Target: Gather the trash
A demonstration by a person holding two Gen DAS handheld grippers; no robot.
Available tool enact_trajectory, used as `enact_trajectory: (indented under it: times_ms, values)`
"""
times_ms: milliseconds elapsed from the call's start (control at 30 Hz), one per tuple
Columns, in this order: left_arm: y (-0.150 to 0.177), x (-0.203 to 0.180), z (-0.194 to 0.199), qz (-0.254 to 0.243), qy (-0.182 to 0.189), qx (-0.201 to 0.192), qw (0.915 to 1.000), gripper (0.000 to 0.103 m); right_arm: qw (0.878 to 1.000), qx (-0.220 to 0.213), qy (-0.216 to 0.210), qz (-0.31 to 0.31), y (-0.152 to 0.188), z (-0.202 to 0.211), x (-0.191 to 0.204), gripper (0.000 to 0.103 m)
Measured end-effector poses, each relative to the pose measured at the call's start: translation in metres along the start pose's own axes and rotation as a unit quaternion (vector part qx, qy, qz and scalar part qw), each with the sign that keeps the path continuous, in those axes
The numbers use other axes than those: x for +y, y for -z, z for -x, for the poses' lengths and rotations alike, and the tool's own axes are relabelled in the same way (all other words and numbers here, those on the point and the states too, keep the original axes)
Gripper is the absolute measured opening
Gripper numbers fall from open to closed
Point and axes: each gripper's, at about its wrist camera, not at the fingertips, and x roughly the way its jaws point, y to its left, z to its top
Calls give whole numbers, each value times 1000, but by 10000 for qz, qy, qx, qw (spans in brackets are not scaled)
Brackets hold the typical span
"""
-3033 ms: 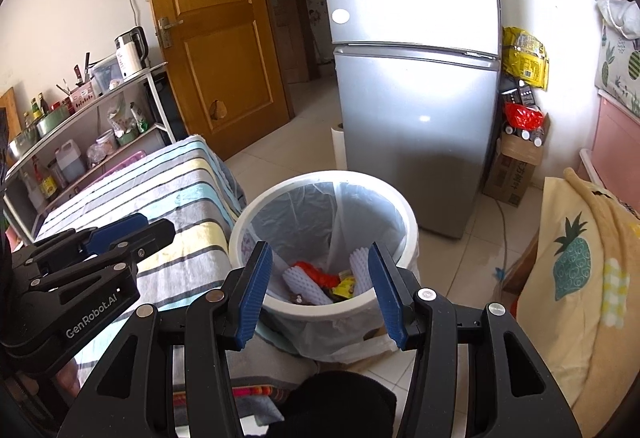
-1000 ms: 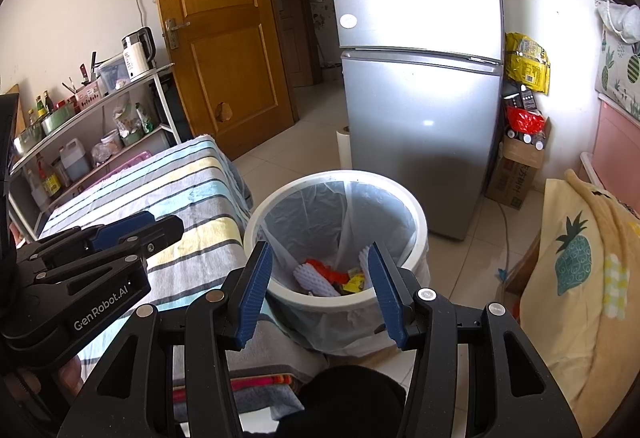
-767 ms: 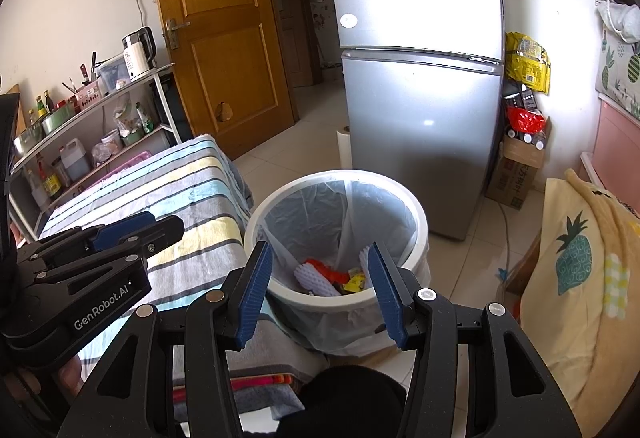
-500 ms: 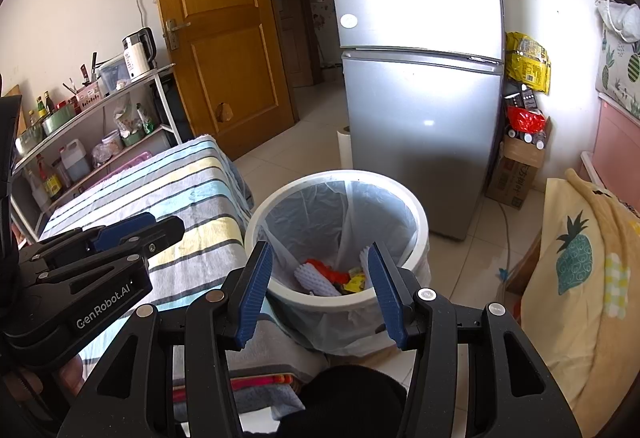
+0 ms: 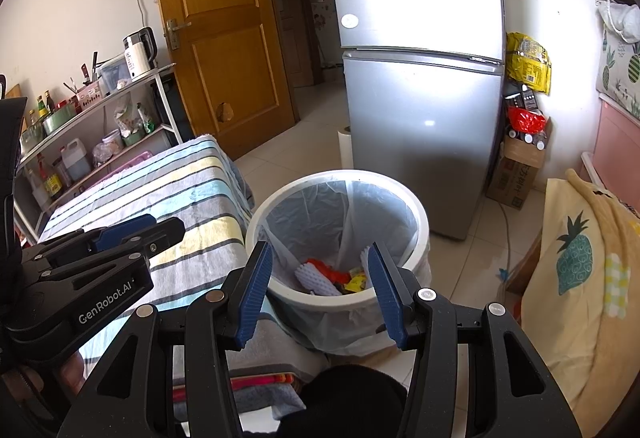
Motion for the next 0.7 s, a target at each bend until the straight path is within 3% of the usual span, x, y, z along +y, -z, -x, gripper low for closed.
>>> enact_trajectory:
  times_ms: [700]
  values:
    - [2, -1, -4, 46, 31, 74, 10000, 30, 10000, 8, -18, 2, 2, -1, 2, 51]
